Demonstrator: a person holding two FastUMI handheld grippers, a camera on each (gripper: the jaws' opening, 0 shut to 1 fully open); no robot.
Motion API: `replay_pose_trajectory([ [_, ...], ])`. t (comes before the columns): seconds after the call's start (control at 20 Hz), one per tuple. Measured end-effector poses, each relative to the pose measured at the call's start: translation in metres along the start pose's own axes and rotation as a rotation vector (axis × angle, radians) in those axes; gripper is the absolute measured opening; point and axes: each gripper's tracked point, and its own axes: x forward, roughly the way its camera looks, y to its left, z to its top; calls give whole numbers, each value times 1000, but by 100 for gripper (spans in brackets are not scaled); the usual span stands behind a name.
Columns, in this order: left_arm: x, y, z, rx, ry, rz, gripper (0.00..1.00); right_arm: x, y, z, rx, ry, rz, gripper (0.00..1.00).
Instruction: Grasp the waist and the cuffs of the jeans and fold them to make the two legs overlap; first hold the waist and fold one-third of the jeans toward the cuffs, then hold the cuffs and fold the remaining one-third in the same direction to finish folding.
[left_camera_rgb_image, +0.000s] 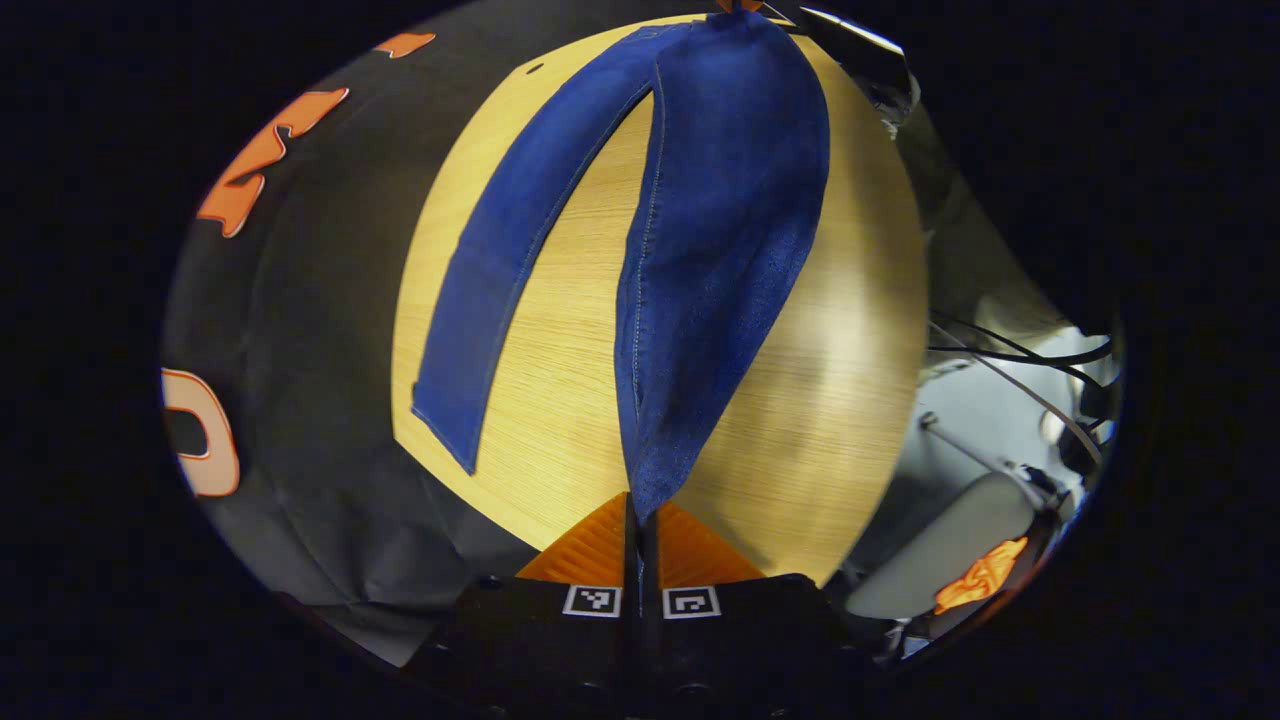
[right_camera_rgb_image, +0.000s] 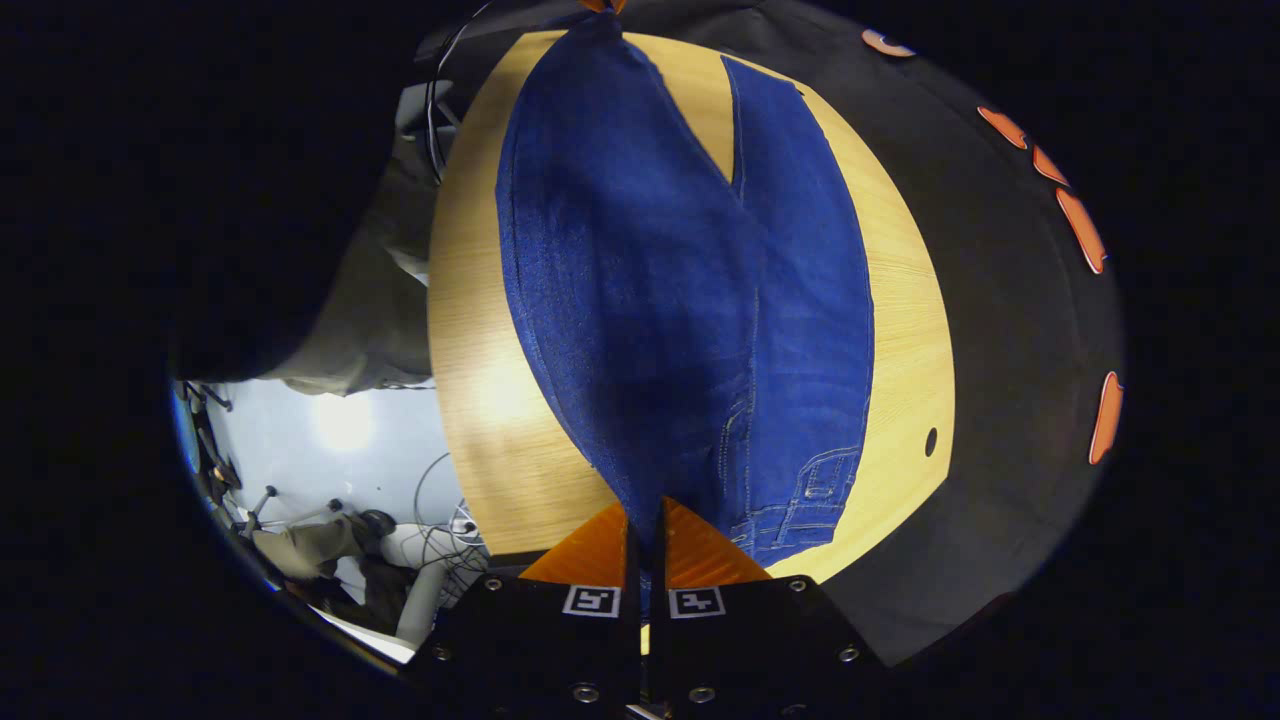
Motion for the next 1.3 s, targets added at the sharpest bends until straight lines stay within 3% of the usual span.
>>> replay_pose_trajectory([
  [0.15, -4, 22, 19, -31, -16, -27, 1, -11, -31, -1, 116, -9, 81, 4],
  [0.3, 8, 56, 27, 11, -24, -52, 1, -12, -53, 0, 264, -10, 192, 4],
  [0.6, 49, 140, 63, 121, -33, -118, 1, 9, -105, 14, 431, 39, 244, 4],
  [0.8, 82, 189, 82, 233, -29, -64, 1, 33, -142, 9, 456, 86, 208, 4],
  [1.0, 108, 230, 107, 236, -45, -29, 1, 54, -184, 3, 517, 96, 147, 4],
  [1.2, 147, 300, 134, 246, -96, 143, 1, 84, -240, 1, 631, 107, 12, 4],
  [1.3, 167, 314, 140, 238, -86, 178, 2, 97, -255, 1, 692, 122, -39, 6],
])
